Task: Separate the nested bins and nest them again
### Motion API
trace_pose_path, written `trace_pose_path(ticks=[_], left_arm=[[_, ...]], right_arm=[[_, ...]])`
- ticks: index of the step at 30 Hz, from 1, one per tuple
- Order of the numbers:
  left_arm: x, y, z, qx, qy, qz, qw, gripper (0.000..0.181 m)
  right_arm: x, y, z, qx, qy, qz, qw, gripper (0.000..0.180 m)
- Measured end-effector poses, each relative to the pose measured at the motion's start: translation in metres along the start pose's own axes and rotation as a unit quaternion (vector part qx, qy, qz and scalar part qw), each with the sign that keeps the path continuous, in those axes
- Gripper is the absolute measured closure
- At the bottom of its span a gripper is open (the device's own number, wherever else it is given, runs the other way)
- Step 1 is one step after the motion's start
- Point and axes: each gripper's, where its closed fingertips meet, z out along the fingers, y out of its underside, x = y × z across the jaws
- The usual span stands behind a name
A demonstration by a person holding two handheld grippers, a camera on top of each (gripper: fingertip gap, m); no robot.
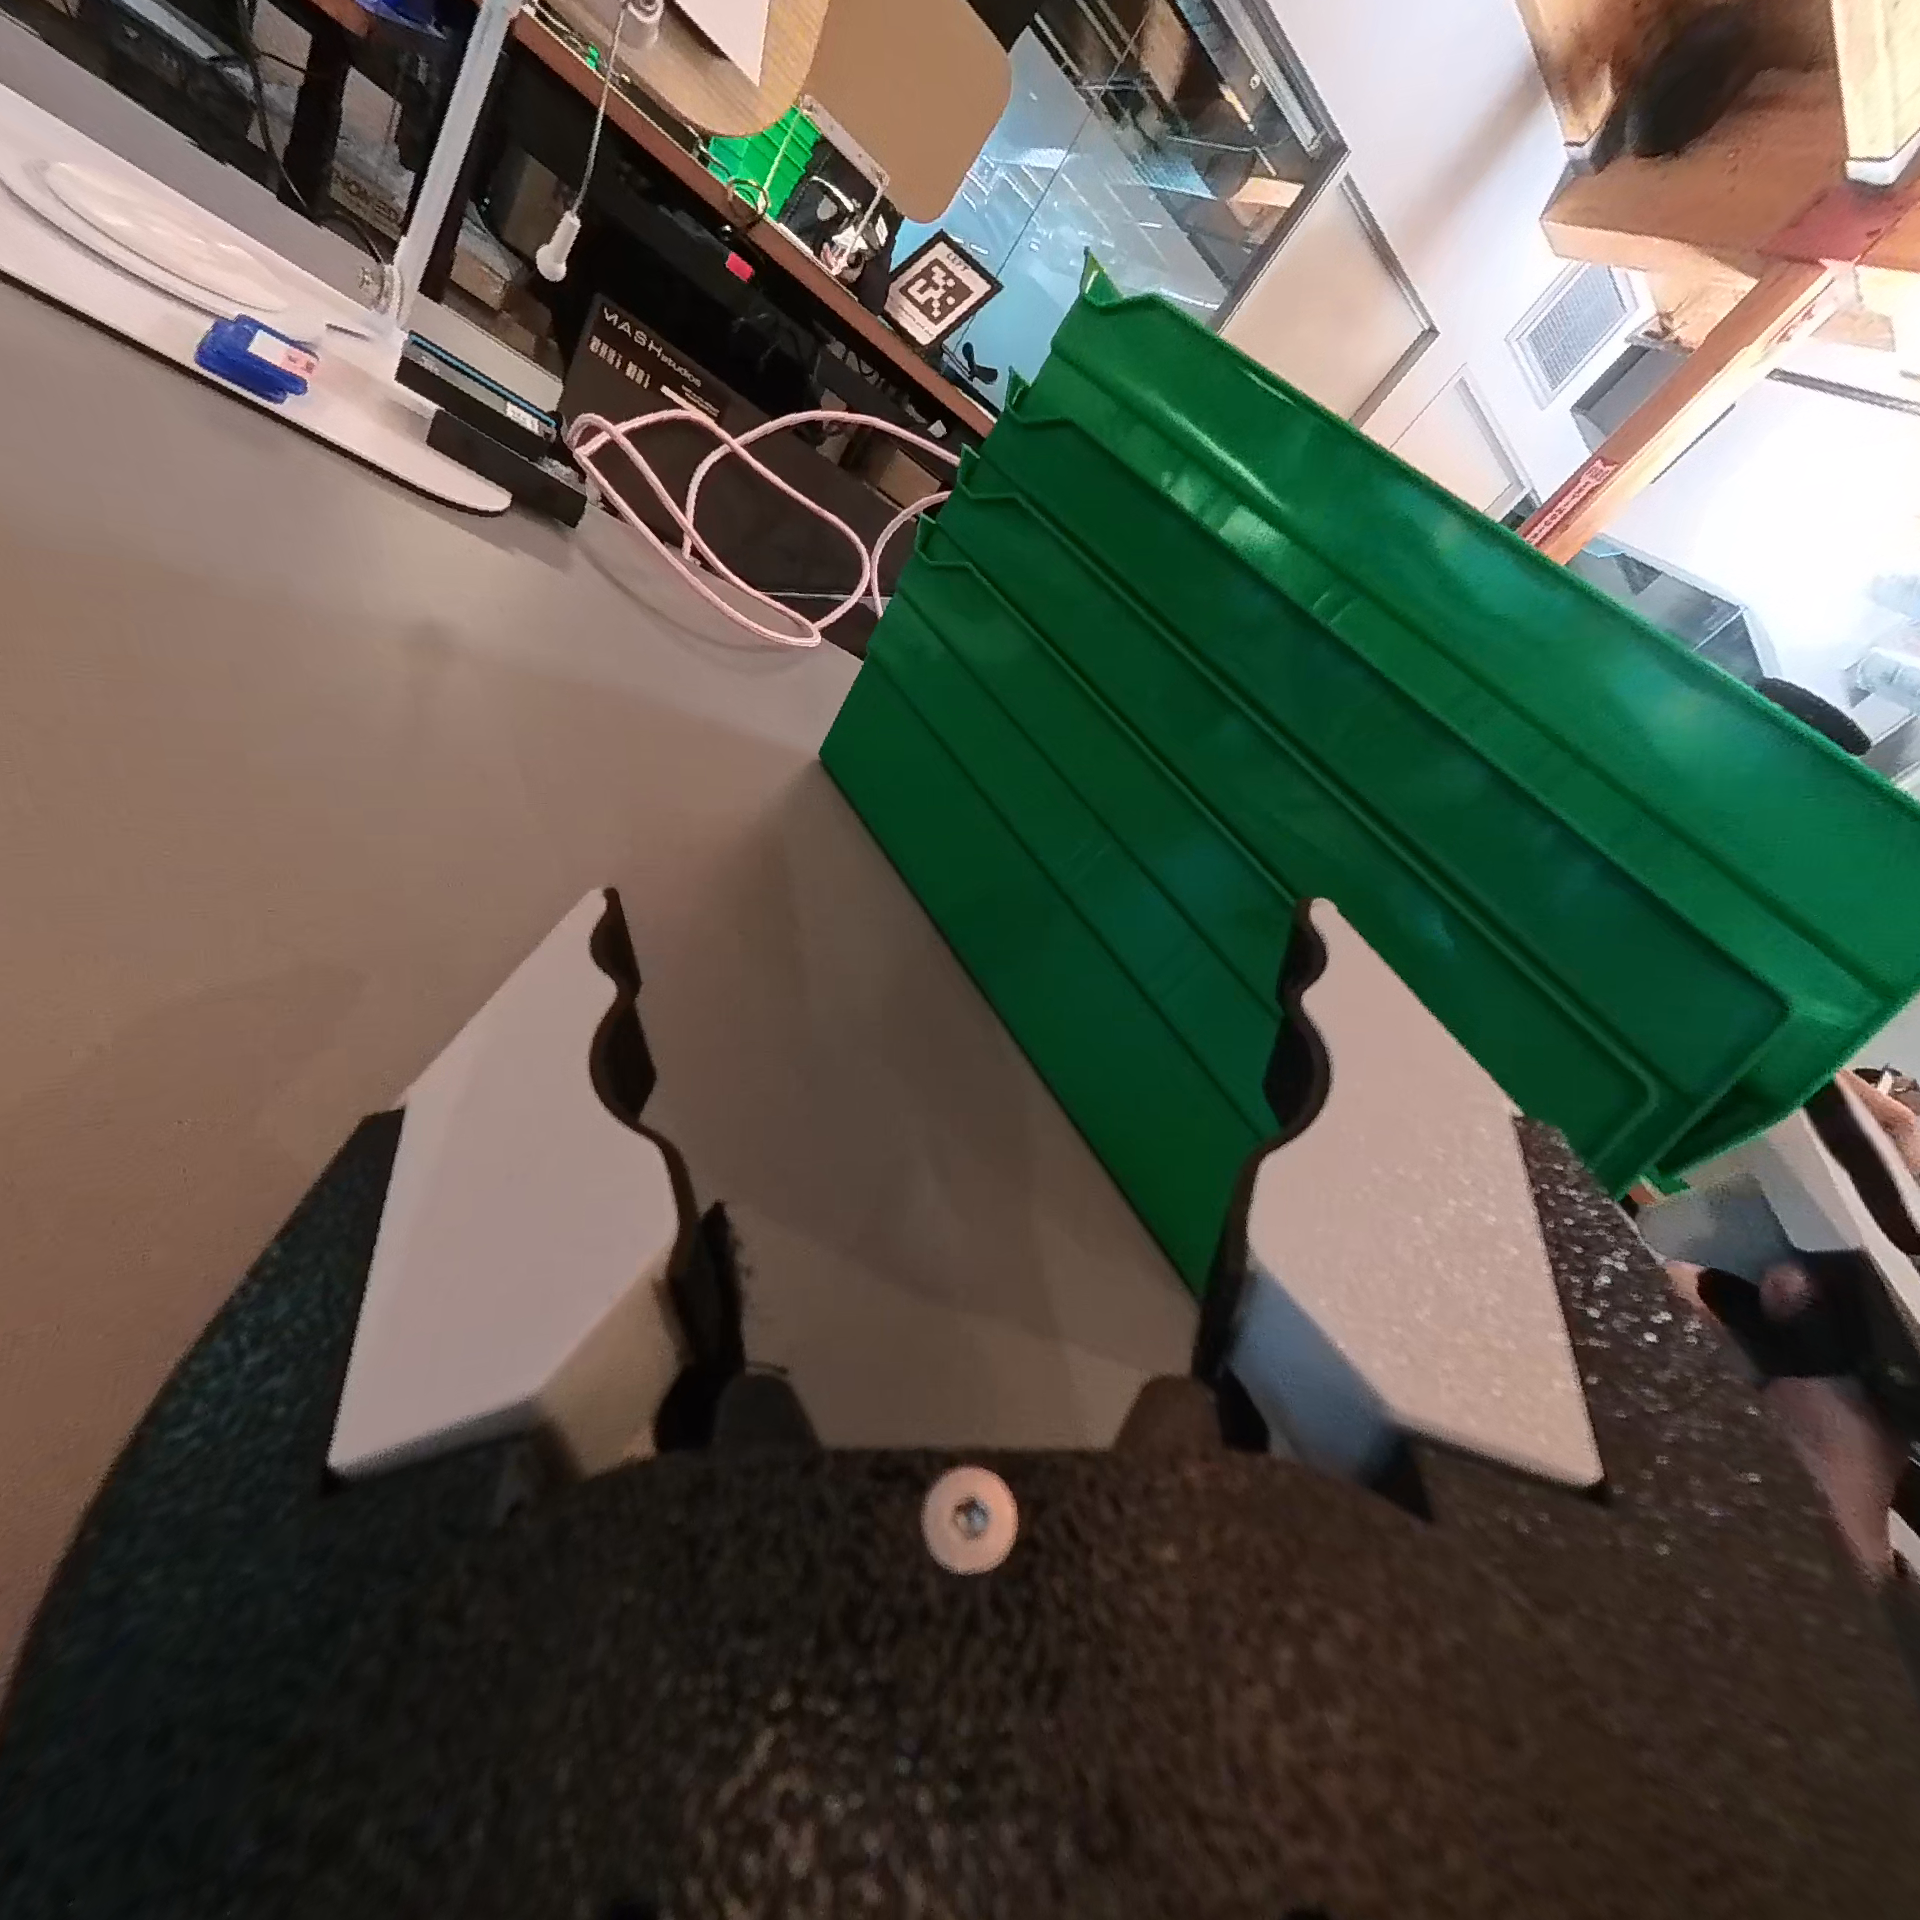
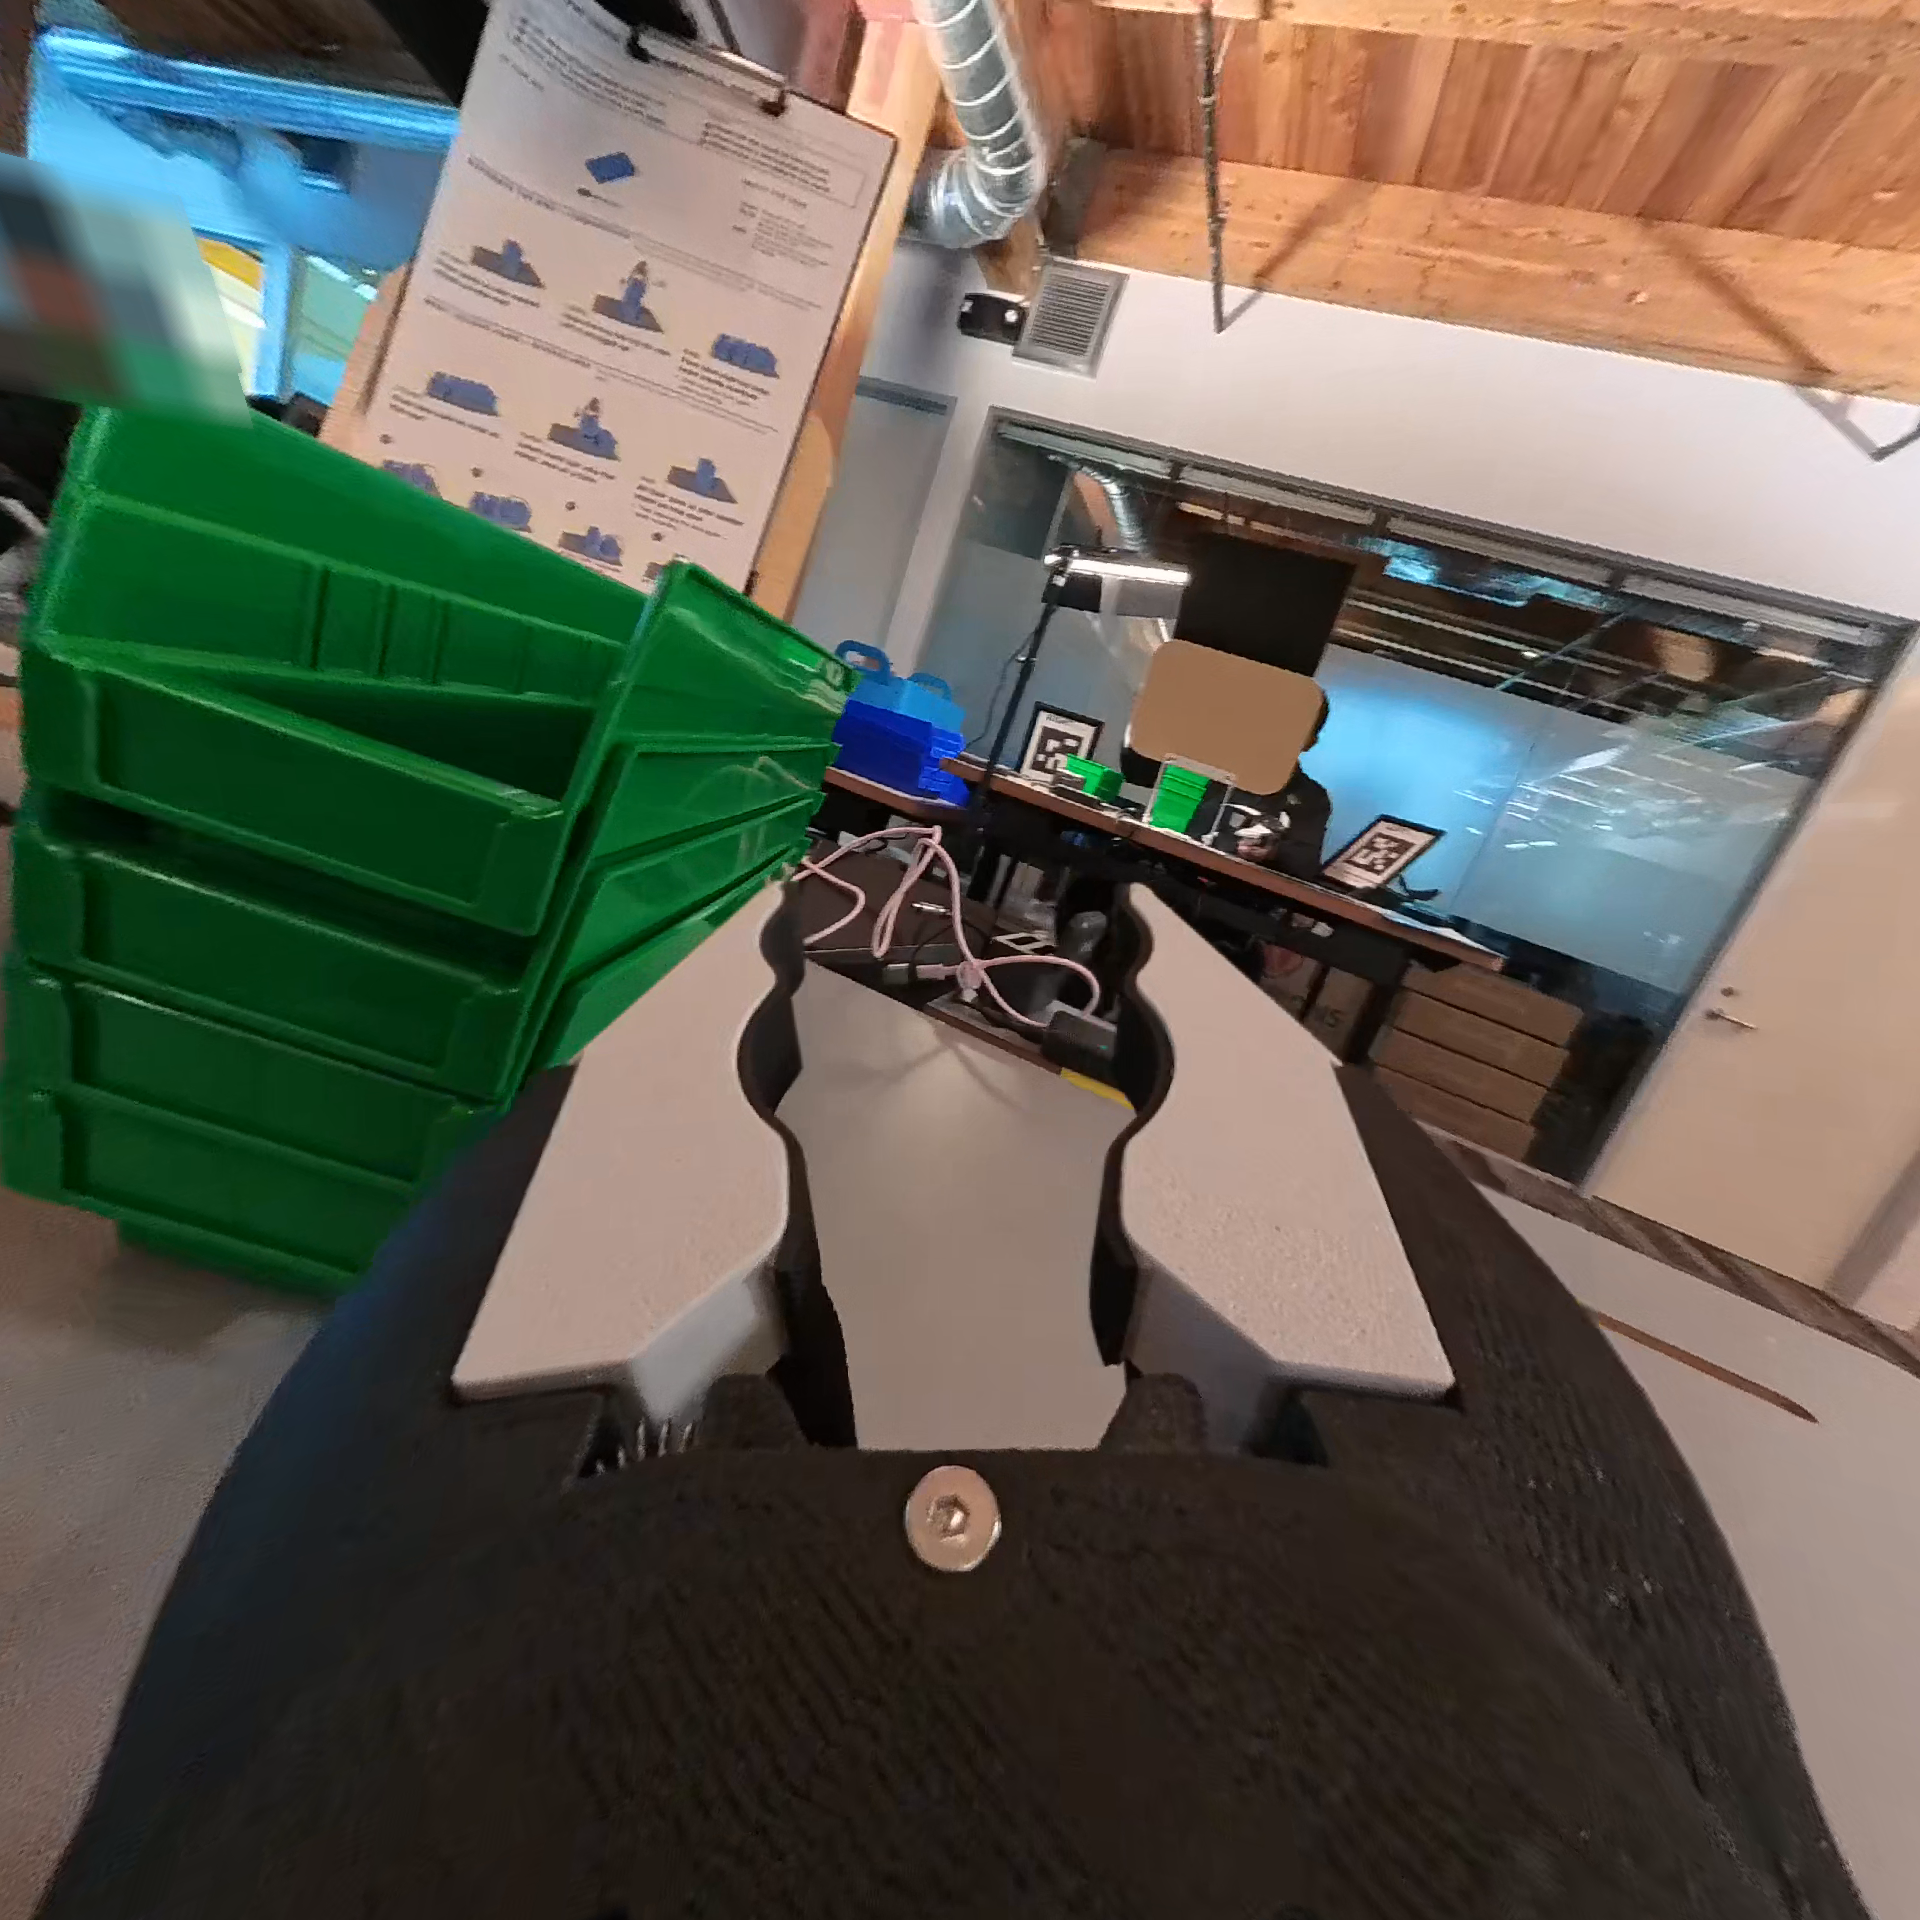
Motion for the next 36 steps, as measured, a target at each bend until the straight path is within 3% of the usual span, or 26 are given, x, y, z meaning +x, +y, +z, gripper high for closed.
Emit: trace_pose_path(ticks=[6, 10, 13, 15, 16, 17, 21, 26, 30, 32, 36], left_arm=[[0.0, 0.0, 0.0, 0.0, 0.0, -0.001, 1.0, 0.06], [0.0, 0.0, 0.0, 0.0, 0.0, -0.001, 1.0, 0.06], [-0.001, 0.001, 0.001, -0.002, -0.001, -0.003, 1.0, 0.06], [0.0, 0.001, 0.001, -0.003, 0.0, -0.002, 1.0, 0.06], [0.0, 0.001, 0.001, -0.003, 0.0, -0.002, 1.0, 0.06], [0.0, 0.001, 0.001, -0.002, 0.002, -0.001, 1.0, 0.06], [0.006, -0.001, 0.0, 0.004, 0.007, 0.02, 1.0, 0.058], [0.006, 0.0, 0.001, 0.0, 0.01, 0.016, 1.0, 0.057], [0.005, 0.0, 0.001, 0.0, 0.011, 0.011, 1.0, 0.056], [0.005, 0.0, 0.001, 0.0, 0.012, 0.01, 1.0, 0.056], [0.005, 0.0, 0.001, -0.001, 0.014, 0.003, 1.0, 0.056]], right_arm=[[0.007, 0.001, 0.0, -0.004, 0.005, 0.027, 1.0, 0.119], [0.017, -0.008, 0.006, -0.005, 0.003, 0.088, 0.996, 0.101], [0.006, -0.057, 0.025, 0.013, -0.047, 0.129, 0.99, 0.087], [-0.019, -0.092, 0.049, -0.016, -0.115, 0.145, 0.983, 0.077], [-0.031, -0.105, 0.065, -0.045, -0.144, 0.159, 0.976, 0.064], [-0.04, -0.113, 0.083, -0.081, -0.163, 0.175, 0.967, 0.049], [-0.084, -0.095, 0.151, -0.291, -0.23, 0.19, 0.909, 0.028], [-0.114, -0.018, 0.163, -0.549, -0.222, 0.115, 0.798, 0.02], [-0.124, 0.004, 0.159, -0.629, -0.211, 0.095, 0.742, 0.025], [-0.114, 0.011, 0.16, -0.649, -0.183, 0.057, 0.736, 0.048], [-0.112, 0.014, 0.157, -0.669, -0.175, 0.041, 0.721, 0.048]])
